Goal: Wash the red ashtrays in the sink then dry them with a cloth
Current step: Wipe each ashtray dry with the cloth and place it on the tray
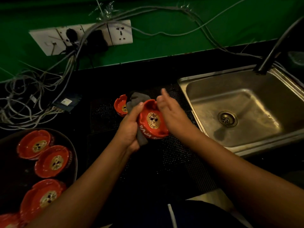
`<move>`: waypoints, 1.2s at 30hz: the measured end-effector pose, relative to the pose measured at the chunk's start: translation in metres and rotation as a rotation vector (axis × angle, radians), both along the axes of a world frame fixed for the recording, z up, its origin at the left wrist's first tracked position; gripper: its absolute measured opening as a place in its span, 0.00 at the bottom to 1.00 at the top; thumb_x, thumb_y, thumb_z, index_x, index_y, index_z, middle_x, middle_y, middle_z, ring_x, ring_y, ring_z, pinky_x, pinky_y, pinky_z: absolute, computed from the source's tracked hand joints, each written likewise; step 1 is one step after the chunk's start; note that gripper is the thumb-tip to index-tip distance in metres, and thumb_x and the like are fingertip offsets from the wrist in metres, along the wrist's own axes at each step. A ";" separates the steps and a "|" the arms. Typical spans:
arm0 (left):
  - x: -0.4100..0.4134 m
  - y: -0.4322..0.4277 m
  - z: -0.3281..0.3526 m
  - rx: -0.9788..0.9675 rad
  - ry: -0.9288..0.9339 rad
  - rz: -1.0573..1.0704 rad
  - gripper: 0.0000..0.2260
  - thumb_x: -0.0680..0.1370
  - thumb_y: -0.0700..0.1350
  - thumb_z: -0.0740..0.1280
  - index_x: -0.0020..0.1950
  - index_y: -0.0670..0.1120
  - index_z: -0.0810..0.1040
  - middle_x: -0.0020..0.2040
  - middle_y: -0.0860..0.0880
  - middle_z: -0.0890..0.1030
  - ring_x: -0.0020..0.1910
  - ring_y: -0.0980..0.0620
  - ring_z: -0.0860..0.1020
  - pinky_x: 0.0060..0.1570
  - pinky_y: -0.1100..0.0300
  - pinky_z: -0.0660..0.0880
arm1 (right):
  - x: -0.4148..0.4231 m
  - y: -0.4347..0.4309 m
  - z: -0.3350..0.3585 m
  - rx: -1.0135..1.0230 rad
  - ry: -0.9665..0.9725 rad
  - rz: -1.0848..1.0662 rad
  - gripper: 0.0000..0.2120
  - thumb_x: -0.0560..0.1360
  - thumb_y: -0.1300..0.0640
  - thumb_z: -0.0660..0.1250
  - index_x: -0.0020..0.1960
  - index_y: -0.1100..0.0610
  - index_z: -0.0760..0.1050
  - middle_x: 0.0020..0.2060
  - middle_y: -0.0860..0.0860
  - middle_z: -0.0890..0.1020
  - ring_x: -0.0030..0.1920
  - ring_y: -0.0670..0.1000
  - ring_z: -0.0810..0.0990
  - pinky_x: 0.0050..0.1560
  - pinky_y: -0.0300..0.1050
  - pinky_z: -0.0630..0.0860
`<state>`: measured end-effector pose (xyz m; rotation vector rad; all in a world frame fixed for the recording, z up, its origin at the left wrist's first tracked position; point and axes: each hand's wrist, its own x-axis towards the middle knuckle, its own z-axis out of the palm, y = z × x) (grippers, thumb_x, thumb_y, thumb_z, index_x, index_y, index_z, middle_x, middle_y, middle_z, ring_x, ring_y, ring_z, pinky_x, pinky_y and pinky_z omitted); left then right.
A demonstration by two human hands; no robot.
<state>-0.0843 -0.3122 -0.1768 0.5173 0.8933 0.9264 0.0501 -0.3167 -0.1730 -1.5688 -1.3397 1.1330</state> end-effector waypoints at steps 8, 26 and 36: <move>-0.013 -0.008 -0.009 0.464 0.579 0.047 0.07 0.80 0.40 0.62 0.52 0.52 0.73 0.43 0.52 0.81 0.37 0.62 0.81 0.36 0.69 0.76 | -0.003 -0.014 -0.025 -0.119 0.068 -0.182 0.12 0.82 0.47 0.55 0.59 0.51 0.72 0.51 0.52 0.80 0.51 0.52 0.81 0.50 0.50 0.80; -0.015 -0.009 -0.019 0.488 0.765 0.074 0.16 0.79 0.36 0.59 0.65 0.49 0.71 0.50 0.53 0.80 0.46 0.57 0.80 0.44 0.61 0.78 | -0.025 -0.031 -0.022 0.106 0.175 -0.208 0.19 0.81 0.45 0.52 0.68 0.51 0.66 0.56 0.46 0.76 0.55 0.44 0.77 0.48 0.32 0.76; -0.022 -0.001 0.007 0.756 0.959 -0.349 0.23 0.77 0.31 0.59 0.66 0.54 0.71 0.49 0.61 0.75 0.44 0.67 0.75 0.41 0.77 0.73 | 0.009 -0.012 0.009 -0.062 -0.260 0.085 0.15 0.78 0.40 0.58 0.56 0.50 0.68 0.44 0.46 0.77 0.42 0.45 0.78 0.34 0.39 0.70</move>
